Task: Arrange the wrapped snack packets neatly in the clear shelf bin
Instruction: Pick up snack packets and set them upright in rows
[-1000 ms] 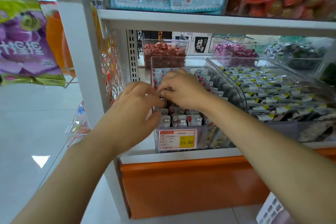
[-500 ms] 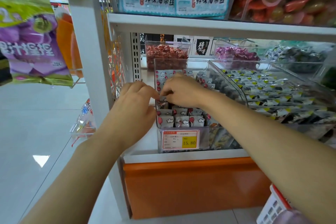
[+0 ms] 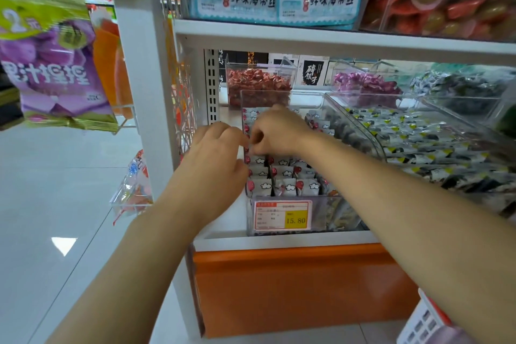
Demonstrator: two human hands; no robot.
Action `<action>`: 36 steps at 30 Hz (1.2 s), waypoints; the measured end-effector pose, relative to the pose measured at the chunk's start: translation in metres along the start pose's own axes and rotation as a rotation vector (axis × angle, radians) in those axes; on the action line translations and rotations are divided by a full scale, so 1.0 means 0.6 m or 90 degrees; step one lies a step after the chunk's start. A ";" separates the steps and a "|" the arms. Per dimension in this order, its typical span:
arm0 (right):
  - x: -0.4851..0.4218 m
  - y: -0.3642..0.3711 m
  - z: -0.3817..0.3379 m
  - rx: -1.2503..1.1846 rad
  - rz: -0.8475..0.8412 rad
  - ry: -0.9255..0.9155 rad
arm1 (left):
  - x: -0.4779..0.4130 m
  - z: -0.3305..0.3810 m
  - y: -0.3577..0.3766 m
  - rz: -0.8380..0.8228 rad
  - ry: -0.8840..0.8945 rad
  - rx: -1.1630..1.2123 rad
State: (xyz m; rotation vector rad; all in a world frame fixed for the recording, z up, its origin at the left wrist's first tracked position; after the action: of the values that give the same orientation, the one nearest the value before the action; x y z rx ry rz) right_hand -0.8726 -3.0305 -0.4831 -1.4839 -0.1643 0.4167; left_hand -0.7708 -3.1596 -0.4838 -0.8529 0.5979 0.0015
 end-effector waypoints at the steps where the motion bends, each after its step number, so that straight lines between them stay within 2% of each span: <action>1: -0.002 0.002 -0.003 0.014 0.010 -0.007 | -0.001 0.001 0.001 0.000 0.000 0.000; 3: -0.005 -0.001 -0.006 -0.003 0.026 -0.015 | -0.002 0.003 0.003 -0.003 0.003 -0.003; 6: 0.001 -0.025 0.001 -0.220 0.070 0.013 | -0.003 0.004 0.003 0.004 0.004 0.007; 8: 0.016 -0.049 0.012 -0.343 0.151 0.056 | -0.004 0.004 0.002 0.016 -0.002 0.009; 13: 0.101 -0.073 0.040 -0.510 0.407 0.137 | -0.006 0.012 -0.005 0.089 -0.019 0.039; 16: 0.160 -0.064 0.060 -0.656 0.475 0.205 | -0.006 0.019 -0.003 0.121 -0.036 0.111; 18: 0.196 -0.050 0.073 -0.786 0.467 0.251 | -0.005 0.028 0.008 0.092 -0.065 0.194; 23: 0.254 -0.014 0.079 -1.046 0.369 0.292 | 0.002 0.048 0.047 -0.048 -0.158 0.428; 30: 0.274 0.001 0.090 -1.275 0.275 0.286 | 0.007 0.052 0.063 -0.052 -0.299 0.747; 33: 0.280 0.005 0.094 -1.299 0.237 0.277 | 0.007 0.049 0.065 -0.032 -0.328 0.789; 36: 0.282 0.009 0.092 -1.292 0.220 0.270 | 0.006 0.044 0.065 0.015 -0.336 0.714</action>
State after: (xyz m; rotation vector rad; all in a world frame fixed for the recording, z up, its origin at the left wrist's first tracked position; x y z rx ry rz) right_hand -0.7378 -2.9166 -0.5079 -3.5844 0.0962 0.0576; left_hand -0.7641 -3.1158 -0.4998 0.2554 0.0453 -0.0783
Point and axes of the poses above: each hand's wrist, its own x-axis away from the middle knuckle, its own y-axis out of the palm, z = x × y, the point moved 3 cm from there along -x, towards the middle knuckle, and after that the axes turned 10 degrees about x, right-handed, at the moved point
